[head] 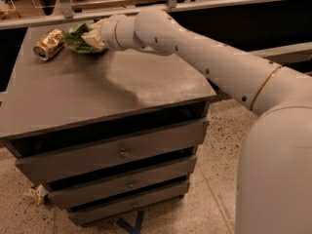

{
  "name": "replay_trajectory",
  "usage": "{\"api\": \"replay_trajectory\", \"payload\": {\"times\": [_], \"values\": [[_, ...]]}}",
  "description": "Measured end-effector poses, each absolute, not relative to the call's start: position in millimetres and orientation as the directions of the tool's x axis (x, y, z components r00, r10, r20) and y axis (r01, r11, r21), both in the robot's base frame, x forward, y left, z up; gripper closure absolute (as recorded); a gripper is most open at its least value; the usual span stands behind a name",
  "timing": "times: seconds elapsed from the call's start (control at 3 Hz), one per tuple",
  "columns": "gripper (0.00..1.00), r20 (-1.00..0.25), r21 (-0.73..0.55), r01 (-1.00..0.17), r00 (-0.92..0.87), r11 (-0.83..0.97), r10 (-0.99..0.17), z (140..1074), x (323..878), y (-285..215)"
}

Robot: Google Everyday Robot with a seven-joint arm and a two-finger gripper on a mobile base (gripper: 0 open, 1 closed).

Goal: Move green rice chip bag near orange can

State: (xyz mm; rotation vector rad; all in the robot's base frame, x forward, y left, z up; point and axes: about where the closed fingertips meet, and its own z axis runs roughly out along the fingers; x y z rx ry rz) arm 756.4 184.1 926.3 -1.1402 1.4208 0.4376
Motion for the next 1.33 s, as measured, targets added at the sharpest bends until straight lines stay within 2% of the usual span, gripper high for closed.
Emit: {"api": "replay_trajectory", "payload": {"times": [1.0, 1.33], "values": [[0.13, -0.908, -0.337, -0.819, 0.152, 0.465, -0.391, 925.6, 753.2, 188.2], [0.00, -0.905, -0.337, -0.819, 0.146, 0.464, -0.401, 925.5, 750.2, 184.9]]}}
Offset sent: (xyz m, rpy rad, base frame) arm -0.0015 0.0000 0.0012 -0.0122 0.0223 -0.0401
